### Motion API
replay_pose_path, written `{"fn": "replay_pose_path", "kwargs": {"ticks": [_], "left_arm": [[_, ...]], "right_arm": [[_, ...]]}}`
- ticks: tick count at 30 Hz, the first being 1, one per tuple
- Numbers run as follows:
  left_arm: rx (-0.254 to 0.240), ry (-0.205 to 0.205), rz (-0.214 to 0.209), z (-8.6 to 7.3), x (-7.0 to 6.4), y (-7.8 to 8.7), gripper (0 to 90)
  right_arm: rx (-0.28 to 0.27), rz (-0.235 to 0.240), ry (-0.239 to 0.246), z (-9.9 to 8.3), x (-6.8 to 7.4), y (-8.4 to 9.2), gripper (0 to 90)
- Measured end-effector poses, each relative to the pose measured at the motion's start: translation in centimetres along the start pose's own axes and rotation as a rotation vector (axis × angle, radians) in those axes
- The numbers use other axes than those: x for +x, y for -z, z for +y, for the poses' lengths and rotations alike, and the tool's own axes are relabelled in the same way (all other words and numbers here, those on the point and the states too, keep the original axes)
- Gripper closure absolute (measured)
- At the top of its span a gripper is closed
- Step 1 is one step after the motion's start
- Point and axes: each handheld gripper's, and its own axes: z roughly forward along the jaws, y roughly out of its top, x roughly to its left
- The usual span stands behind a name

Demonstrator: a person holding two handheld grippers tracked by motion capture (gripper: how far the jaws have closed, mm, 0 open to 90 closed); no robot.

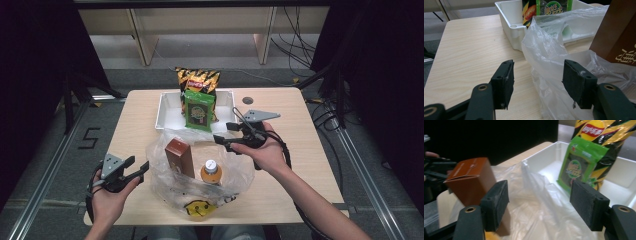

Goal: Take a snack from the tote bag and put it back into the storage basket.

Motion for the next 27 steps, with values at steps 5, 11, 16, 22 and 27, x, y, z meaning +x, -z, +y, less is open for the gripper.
{"fn": "replay_pose_path", "kwargs": {"ticks": [5,11,16,22,27], "left_arm": [[-0.001,-0.002,0.0,0.0,0.1,0.0,41.9],[-0.001,-0.01,0.01,0.1,0.1,0.0,41.7],[-0.003,-0.003,0.011,0.0,0.1,0.0,41.7],[0.0,-0.008,0.005,-0.1,0.0,0.0,41.7],[-0.004,-0.007,0.006,0.0,0.0,-0.1,41.8]], "right_arm": [[-0.007,0.036,-0.026,-0.9,0.8,0.2,30.2],[-0.021,0.072,-0.017,-1.2,1.3,0.4,27.3],[-0.037,0.085,-0.021,-1.4,1.5,0.6,26.3],[-0.029,0.098,-0.013,-1.6,2.3,0.7,25.8],[-0.018,0.111,-0.01,-1.8,2.8,0.7,25.5]]}}
